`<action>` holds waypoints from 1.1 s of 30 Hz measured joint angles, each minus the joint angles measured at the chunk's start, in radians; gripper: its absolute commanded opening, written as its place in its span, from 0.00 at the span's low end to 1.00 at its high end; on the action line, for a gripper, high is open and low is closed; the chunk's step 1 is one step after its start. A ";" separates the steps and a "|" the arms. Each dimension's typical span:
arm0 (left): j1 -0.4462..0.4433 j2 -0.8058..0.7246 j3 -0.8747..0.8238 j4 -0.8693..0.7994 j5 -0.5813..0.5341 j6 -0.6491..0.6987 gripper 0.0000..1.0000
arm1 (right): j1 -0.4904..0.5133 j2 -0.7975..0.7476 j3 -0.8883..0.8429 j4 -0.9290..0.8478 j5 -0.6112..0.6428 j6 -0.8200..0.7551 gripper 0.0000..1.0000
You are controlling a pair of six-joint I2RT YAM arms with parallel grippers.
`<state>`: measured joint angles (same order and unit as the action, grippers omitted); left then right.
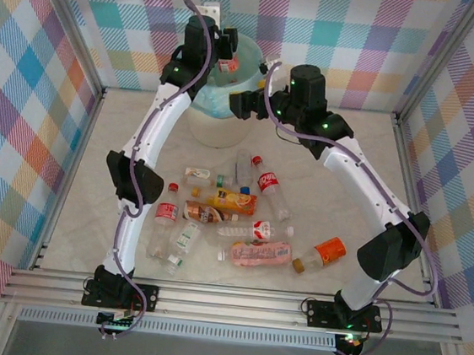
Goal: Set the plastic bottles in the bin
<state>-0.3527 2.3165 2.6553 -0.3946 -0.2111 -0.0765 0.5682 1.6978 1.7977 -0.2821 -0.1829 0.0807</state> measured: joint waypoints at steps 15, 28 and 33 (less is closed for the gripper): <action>0.040 0.117 0.014 -0.056 0.024 -0.042 0.58 | -0.013 0.061 0.069 -0.087 -0.036 0.001 0.93; 0.074 0.168 0.026 -0.079 0.079 -0.071 0.87 | -0.013 0.125 0.124 -0.114 -0.047 0.012 0.93; 0.082 0.168 0.029 -0.078 0.100 -0.095 0.91 | -0.013 0.126 0.132 -0.126 -0.047 0.016 0.92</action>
<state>-0.2703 2.4844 2.6843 -0.4725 -0.1108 -0.1719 0.5556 1.8233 1.9297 -0.4080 -0.2298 0.0967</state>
